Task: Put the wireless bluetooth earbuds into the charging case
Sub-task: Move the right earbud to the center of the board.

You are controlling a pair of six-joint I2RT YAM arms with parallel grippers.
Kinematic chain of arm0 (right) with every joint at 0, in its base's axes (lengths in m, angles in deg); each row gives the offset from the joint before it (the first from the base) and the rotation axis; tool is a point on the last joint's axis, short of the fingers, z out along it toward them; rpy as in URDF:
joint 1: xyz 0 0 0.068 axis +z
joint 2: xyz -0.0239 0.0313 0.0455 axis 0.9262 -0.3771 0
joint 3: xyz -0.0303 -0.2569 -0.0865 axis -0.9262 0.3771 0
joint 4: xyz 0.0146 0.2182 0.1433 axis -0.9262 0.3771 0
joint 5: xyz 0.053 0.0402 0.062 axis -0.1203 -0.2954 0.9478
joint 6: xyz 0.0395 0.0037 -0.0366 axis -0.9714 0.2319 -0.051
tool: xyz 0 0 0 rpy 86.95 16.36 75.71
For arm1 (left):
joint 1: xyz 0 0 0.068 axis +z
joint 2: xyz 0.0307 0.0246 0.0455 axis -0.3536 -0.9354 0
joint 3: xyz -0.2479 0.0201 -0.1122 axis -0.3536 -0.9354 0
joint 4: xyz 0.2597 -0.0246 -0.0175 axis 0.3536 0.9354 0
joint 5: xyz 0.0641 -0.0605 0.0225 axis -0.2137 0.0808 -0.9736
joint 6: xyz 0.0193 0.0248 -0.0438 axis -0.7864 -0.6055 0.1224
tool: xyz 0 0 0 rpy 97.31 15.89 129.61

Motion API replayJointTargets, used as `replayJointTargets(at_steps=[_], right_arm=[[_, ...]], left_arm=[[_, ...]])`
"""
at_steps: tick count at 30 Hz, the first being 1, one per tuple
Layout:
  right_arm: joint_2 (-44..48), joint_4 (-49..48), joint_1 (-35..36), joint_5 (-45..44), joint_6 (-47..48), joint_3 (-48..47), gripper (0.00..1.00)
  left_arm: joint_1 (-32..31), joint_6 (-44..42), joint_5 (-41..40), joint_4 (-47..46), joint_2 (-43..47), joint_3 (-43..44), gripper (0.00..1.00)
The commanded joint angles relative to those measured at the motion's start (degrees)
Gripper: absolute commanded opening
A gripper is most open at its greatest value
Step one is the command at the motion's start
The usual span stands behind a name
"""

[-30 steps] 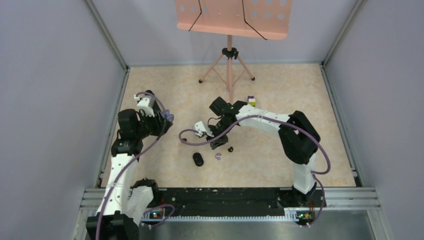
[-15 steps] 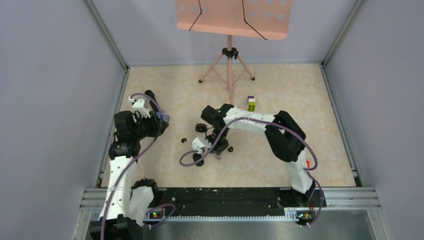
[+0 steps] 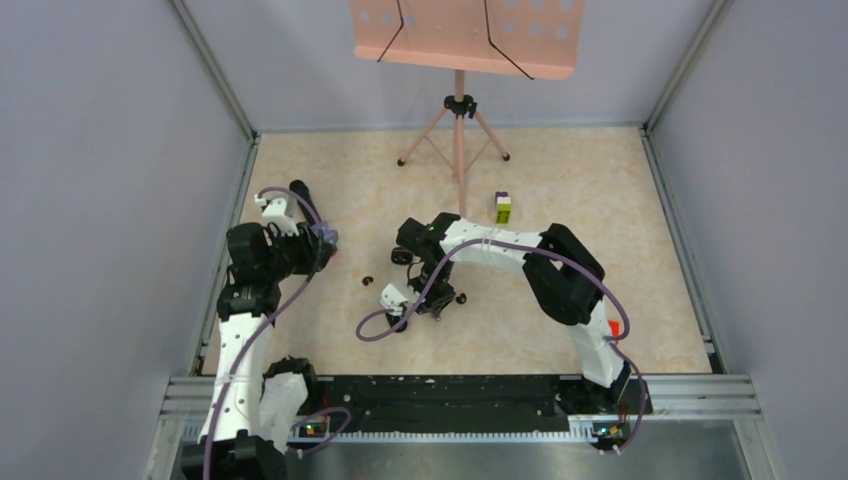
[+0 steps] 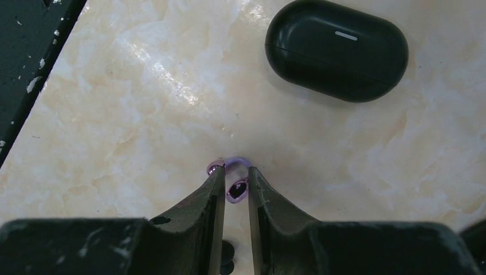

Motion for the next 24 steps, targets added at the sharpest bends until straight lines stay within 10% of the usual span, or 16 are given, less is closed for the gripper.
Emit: replayJointTargets(at_steps=[1, 24], right_arm=[[-0.96, 0.73, 1.17, 0.95, 1.25, -3.32, 0.21], [3.35, -7.18, 1.42, -6.60, 7.54, 10.05, 0.00]], left_arm=[[0.53, 0.62, 0.26, -1.39, 1.33, -0.10, 0.00], [1.02, 1.15, 1.16, -2.70, -0.53, 0.17, 0.00]])
